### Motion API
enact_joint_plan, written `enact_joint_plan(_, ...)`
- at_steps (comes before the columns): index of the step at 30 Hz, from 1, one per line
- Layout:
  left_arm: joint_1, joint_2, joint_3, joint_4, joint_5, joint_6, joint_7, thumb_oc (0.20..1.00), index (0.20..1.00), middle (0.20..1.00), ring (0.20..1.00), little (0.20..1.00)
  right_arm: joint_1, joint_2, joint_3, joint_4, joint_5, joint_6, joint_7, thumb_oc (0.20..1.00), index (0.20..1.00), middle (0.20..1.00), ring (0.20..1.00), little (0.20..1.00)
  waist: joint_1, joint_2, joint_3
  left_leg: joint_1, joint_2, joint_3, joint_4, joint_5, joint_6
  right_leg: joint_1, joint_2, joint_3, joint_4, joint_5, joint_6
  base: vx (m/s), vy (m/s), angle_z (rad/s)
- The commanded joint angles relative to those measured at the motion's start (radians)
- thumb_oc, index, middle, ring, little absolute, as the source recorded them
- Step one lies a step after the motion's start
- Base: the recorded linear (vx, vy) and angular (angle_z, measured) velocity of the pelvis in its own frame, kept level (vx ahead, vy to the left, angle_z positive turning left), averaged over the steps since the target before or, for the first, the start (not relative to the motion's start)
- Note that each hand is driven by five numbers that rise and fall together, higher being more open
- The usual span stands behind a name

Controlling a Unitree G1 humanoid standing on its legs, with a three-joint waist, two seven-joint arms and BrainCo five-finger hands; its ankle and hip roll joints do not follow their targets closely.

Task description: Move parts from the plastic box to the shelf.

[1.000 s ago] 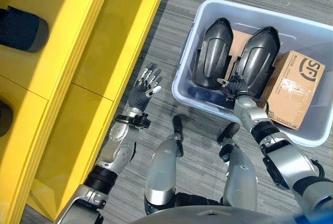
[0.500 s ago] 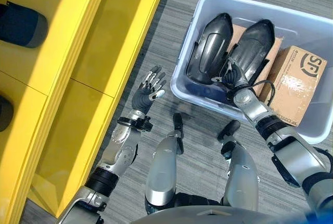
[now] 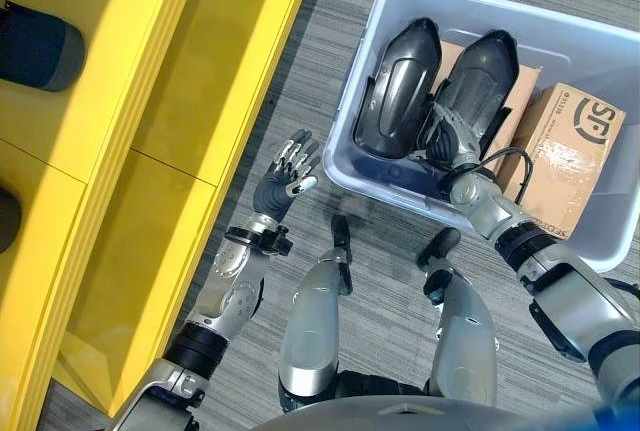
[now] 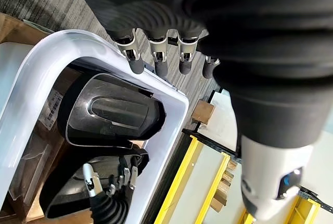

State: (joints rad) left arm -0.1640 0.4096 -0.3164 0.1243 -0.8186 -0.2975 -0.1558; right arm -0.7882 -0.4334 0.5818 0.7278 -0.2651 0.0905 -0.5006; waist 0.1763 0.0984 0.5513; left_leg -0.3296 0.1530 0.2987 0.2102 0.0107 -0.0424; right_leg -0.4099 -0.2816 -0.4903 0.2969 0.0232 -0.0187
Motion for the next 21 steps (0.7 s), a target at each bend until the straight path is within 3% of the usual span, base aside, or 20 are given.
enact_joint_plan(1,0.007,0.007,-0.063,-0.064,-0.022,-0.081,-0.023,1.0,1.0,1.0,1.0,1.0,-0.122,0.025,0.001,-0.089,-0.056,-0.119,-0.15,1.0,1.0,1.0,1.0,1.0,0.008,0.029,-0.031,-0.004,-0.001,0.004,-0.084,0.048,-0.027,0.032,-0.044,0.075,0.087,-0.077,0.138,0.0,0.0,0.0)
enact_joint_plan(7,0.015,-0.002,-0.065,-0.063,-0.023,-0.106,-0.002,1.0,1.0,1.0,1.0,1.0,-0.066,0.015,-0.066,-0.23,-0.02,-0.225,-0.214,1.0,1.0,1.0,1.0,1.0,-0.023,0.025,-0.031,0.016,0.0,0.017,-0.094,0.046,-0.028,0.042,-0.037,0.093,0.065,-0.071,0.145,0.0,0.038,-0.07)
enact_joint_plan(10,0.02,-0.004,-0.06,-0.074,-0.025,-0.121,0.021,1.0,1.0,1.0,1.0,1.0,0.004,0.003,-0.084,-0.348,-0.041,-0.183,-0.14,1.0,1.0,1.0,1.0,1.0,-0.048,0.016,-0.031,0.026,0.001,0.023,-0.094,0.041,-0.029,0.046,-0.03,0.108,0.056,-0.071,0.147,0.01,0.024,-0.06)
enact_joint_plan(15,0.015,-0.011,-0.061,-0.074,-0.018,-0.13,0.02,1.0,1.0,1.0,1.0,1.0,0.023,0.02,-0.068,-0.406,-0.023,-0.154,-0.148,1.0,1.0,1.0,1.0,1.0,-0.059,0.006,-0.031,0.036,0.004,0.033,-0.096,0.038,-0.029,0.056,-0.024,0.11,0.038,-0.066,0.15,-0.01,-0.012,-0.16)
enact_joint_plan(19,0.013,-0.013,-0.065,-0.072,-0.011,-0.126,0.026,1.0,1.0,1.0,1.0,1.0,0.032,0.03,-0.073,-0.392,0.008,-0.139,-0.21,1.0,1.0,1.0,1.0,1.0,-0.061,0.007,-0.031,0.044,0.002,0.036,-0.101,0.037,-0.027,0.062,-0.021,0.113,0.036,-0.067,0.149,0.0,-0.005,-0.03)
enact_joint_plan(20,0.012,-0.016,-0.066,-0.066,-0.008,-0.115,0.029,1.0,1.0,1.0,1.0,1.0,0.047,0.04,-0.096,-0.374,0.021,-0.105,-0.296,1.0,1.0,1.0,1.0,1.0,-0.068,0.007,-0.031,0.051,0.001,0.035,-0.106,0.037,-0.029,0.068,-0.016,0.116,0.032,-0.067,0.149,0.0,0.0,0.0)
enact_joint_plan(21,0.012,-0.017,-0.067,-0.065,-0.007,-0.114,0.029,1.0,1.0,1.0,1.0,1.0,0.047,0.041,-0.099,-0.369,0.028,-0.103,-0.299,1.0,1.0,1.0,1.0,1.0,-0.069,0.007,-0.031,0.053,0.001,0.035,-0.107,0.037,-0.03,0.069,-0.015,0.117,0.031,-0.068,0.149,0.03,0.031,-0.02)
